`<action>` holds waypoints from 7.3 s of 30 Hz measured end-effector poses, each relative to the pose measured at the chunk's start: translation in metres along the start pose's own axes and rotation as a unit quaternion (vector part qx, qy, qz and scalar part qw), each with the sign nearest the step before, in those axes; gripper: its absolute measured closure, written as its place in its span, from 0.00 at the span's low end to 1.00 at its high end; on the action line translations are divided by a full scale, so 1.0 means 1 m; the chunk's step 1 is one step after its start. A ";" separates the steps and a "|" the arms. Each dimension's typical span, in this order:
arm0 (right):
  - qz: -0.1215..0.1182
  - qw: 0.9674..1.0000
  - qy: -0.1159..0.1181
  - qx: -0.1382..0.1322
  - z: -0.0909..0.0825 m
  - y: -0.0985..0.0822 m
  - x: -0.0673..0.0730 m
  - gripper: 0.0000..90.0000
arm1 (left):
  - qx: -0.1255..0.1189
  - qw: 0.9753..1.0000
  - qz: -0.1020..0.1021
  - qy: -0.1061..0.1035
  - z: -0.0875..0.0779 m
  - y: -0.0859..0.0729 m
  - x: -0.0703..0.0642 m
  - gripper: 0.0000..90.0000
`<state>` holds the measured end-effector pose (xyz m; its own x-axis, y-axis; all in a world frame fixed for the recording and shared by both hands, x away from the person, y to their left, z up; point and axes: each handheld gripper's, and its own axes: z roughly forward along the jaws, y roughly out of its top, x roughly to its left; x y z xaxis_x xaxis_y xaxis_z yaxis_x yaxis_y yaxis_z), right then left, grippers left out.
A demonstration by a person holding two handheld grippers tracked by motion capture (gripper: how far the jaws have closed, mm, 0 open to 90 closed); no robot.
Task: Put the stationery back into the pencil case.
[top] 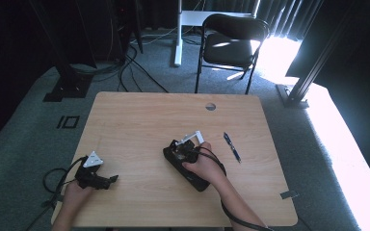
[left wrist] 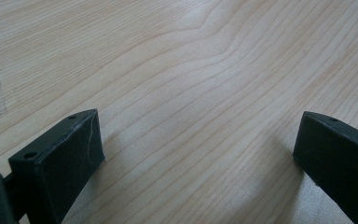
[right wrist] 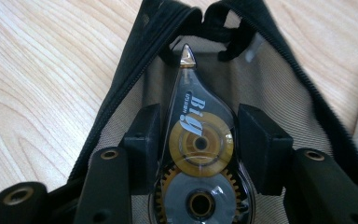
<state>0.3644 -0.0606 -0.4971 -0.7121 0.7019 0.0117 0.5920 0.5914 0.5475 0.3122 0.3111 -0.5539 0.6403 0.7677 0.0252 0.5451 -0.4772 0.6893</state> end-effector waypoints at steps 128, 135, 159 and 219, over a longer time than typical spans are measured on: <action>0.089 0.989 -0.039 -0.112 -0.056 0.014 -0.070 0.79 | 0.000 1.000 0.000 0.000 0.000 0.000 0.000 0.02; 0.054 0.991 -0.002 -0.119 -0.066 0.015 -0.039 0.79 | 0.000 1.000 0.001 0.000 0.000 0.000 0.000 0.02; 0.015 1.000 0.009 -0.021 -0.013 0.007 -0.005 0.79 | 0.000 1.000 0.000 0.000 0.000 0.000 0.000 0.02; 0.108 0.984 -0.094 -0.108 -0.067 -0.060 -0.119 0.64 | 0.000 1.000 0.000 0.000 0.000 0.000 0.000 0.02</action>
<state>0.3882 -0.2058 -0.4754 -0.4834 0.8754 0.0035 0.6131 0.3357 0.7151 0.3122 0.3111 -0.5540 0.6405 0.7676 0.0249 0.5449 -0.4770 0.6895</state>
